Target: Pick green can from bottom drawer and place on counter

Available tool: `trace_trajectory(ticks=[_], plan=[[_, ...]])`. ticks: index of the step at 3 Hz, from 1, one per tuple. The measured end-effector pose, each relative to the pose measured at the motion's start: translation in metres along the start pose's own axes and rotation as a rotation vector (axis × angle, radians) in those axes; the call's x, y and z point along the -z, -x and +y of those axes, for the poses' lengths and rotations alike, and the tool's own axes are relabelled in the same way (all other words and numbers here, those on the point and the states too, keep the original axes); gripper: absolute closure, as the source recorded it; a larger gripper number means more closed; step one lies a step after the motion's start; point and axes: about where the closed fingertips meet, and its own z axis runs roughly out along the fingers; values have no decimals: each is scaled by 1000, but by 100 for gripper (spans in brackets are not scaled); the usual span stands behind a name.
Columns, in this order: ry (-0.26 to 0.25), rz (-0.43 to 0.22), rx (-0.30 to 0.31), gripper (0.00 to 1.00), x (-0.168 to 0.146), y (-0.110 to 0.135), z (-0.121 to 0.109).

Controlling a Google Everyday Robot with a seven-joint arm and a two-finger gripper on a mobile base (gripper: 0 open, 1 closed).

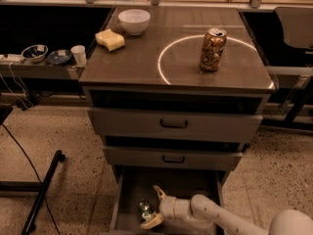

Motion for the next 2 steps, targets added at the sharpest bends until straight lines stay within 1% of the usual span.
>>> trace_trajectory(ticks=[1, 2], plan=[[-25, 51, 19, 0, -11, -25, 1], [-59, 95, 24, 15, -19, -40, -2]])
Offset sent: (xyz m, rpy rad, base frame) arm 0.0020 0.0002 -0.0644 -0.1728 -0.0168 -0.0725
